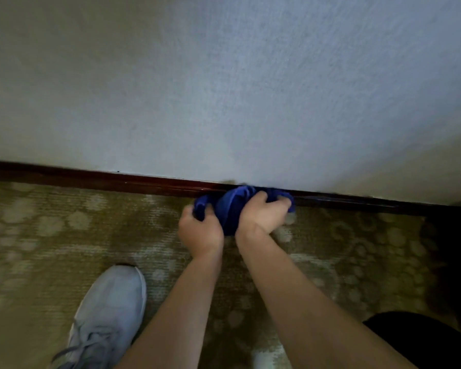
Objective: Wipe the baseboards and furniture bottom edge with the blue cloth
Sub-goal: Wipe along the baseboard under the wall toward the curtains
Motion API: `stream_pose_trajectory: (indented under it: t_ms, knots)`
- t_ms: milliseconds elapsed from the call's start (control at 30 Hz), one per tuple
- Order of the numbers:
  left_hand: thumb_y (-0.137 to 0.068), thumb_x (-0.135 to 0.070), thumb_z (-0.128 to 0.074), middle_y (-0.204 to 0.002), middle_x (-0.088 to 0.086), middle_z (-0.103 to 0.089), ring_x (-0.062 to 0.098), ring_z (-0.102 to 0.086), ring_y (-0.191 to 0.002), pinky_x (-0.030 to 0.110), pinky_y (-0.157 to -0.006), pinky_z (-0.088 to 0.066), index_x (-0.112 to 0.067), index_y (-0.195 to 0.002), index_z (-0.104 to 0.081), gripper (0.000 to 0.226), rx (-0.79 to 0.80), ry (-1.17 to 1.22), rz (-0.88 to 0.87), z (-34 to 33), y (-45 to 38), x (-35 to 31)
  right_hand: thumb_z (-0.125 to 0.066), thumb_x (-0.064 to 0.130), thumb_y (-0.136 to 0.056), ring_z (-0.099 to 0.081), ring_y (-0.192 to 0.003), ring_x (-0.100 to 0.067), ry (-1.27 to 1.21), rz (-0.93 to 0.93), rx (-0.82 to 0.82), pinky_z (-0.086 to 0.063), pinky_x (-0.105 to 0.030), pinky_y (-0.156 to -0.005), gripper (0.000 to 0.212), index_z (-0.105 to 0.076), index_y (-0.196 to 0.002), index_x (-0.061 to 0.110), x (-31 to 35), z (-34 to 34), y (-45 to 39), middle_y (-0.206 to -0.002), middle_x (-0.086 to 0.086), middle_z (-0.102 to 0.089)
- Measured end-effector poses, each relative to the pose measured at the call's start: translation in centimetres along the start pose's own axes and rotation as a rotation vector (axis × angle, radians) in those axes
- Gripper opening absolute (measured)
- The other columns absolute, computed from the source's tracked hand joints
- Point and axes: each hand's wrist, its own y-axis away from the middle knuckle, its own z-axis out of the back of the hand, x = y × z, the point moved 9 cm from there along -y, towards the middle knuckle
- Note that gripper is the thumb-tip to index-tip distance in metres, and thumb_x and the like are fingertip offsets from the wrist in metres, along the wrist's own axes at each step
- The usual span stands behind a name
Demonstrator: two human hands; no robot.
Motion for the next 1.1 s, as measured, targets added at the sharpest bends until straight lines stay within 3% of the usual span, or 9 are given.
stream_pose_trajectory:
  t_ms: [133, 267, 433, 600, 700, 833, 933, 1033, 1100]
  knots:
    - [-0.094, -0.016, -0.057, -0.088, 0.009, -0.065, 0.028, -0.063, -0.084, 0.029, -0.069, -0.045, -0.010, -0.094, -0.061, 0.007, 0.040, 0.066, 0.116, -1.0, 0.8, 1.9, -0.052, 0.008, -0.093, -0.057, -0.116, -0.032, 0.104, 0.036, 0.140, -0.043, -0.024, -0.092, 0.035, -0.052, -0.127, 0.000, -0.4, 0.1, -0.6, -0.126, -0.020, -0.059]
    - [-0.094, -0.019, -0.060, -0.097, 0.004, -0.067, 0.022, -0.065, -0.090, 0.034, -0.083, -0.054, -0.018, -0.097, -0.063, 0.005, 0.233, 0.098, 0.105, -4.1, 2.5, 0.0, -0.052, 0.011, -0.093, -0.060, -0.115, -0.035, -0.015, -0.130, -0.117, -0.049, -0.040, -0.100, 0.033, -0.056, -0.124, 0.000, -0.2, 3.3, -4.1, -0.125, -0.021, -0.061]
    - [-0.094, -0.016, -0.060, -0.102, 0.004, -0.067, 0.021, -0.065, -0.093, 0.033, -0.082, -0.054, -0.018, -0.103, -0.064, 0.010, 0.153, 0.251, 0.230, -1.9, 0.9, 0.9, -0.047, 0.008, -0.095, -0.056, -0.120, -0.033, 0.036, -0.070, -0.213, -0.043, -0.033, -0.098, 0.029, -0.049, -0.122, -0.001, 0.7, 1.1, -1.4, -0.129, -0.021, -0.057]
    - [-0.096, -0.006, -0.053, -0.107, 0.006, -0.064, 0.016, -0.063, -0.076, 0.023, -0.055, -0.051, -0.015, -0.122, -0.058, 0.028, -0.179, 0.553, 0.357, 6.1, -2.6, 4.0, -0.049, 0.007, -0.090, -0.061, -0.102, -0.037, 0.189, 0.160, 0.257, -0.049, -0.040, -0.090, 0.006, -0.048, -0.096, 0.009, -0.6, -7.5, 8.5, -0.106, -0.017, -0.063]
    - [-0.094, -0.005, -0.055, -0.117, 0.010, -0.063, 0.022, -0.066, -0.084, 0.025, -0.052, -0.054, -0.013, -0.138, -0.048, 0.045, -0.155, 0.675, 0.393, 6.8, -3.1, 4.6, -0.050, 0.011, -0.093, -0.062, -0.096, -0.030, 0.234, 0.134, 0.464, -0.052, -0.039, -0.083, 0.002, -0.049, -0.095, 0.011, -1.4, -9.5, 10.0, -0.096, -0.008, -0.060]
    - [-0.095, -0.009, -0.056, -0.121, 0.012, -0.064, 0.030, -0.065, -0.104, 0.047, -0.094, -0.054, -0.020, -0.116, -0.056, 0.024, 0.013, 0.564, 0.372, 2.9, -1.4, 3.1, -0.052, 0.009, -0.090, -0.062, -0.107, -0.035, 0.179, 0.045, 0.179, -0.046, -0.032, -0.086, 0.023, -0.056, -0.111, -0.001, -0.8, -4.1, 3.5, -0.110, -0.022, -0.065]
    - [-0.095, -0.010, -0.058, -0.114, 0.014, -0.067, 0.027, -0.066, -0.097, 0.042, -0.092, -0.054, -0.013, -0.110, -0.061, 0.016, 0.184, 0.469, 0.322, 0.0, 0.1, 0.9, -0.050, 0.008, -0.091, -0.059, -0.115, -0.037, 0.052, -0.029, -0.021, -0.045, -0.034, -0.097, 0.028, -0.053, -0.116, -0.004, -0.4, -1.2, 0.0, -0.122, -0.027, -0.060]
    - [-0.097, -0.007, -0.053, -0.115, 0.011, -0.065, 0.027, -0.064, -0.099, 0.039, -0.089, -0.052, -0.010, -0.120, -0.060, 0.024, 0.104, 0.525, 0.348, 2.0, -1.2, 1.5, -0.048, 0.005, -0.091, -0.058, -0.114, -0.036, 0.094, 0.089, 0.000, -0.038, -0.030, -0.096, 0.023, -0.052, -0.113, -0.002, 0.4, -3.0, 2.7, -0.122, -0.023, -0.060]
    - [-0.096, -0.010, -0.048, -0.119, 0.011, -0.066, 0.028, -0.065, -0.101, 0.037, -0.083, -0.053, -0.011, -0.125, -0.059, 0.031, 0.059, 0.603, 0.421, 4.6, -2.8, 4.0, -0.050, 0.005, -0.089, -0.058, -0.109, -0.036, 0.213, 0.280, 0.225, -0.035, -0.030, -0.090, 0.020, -0.054, -0.108, 0.001, 0.7, -5.8, 7.1, -0.114, -0.021, -0.063]
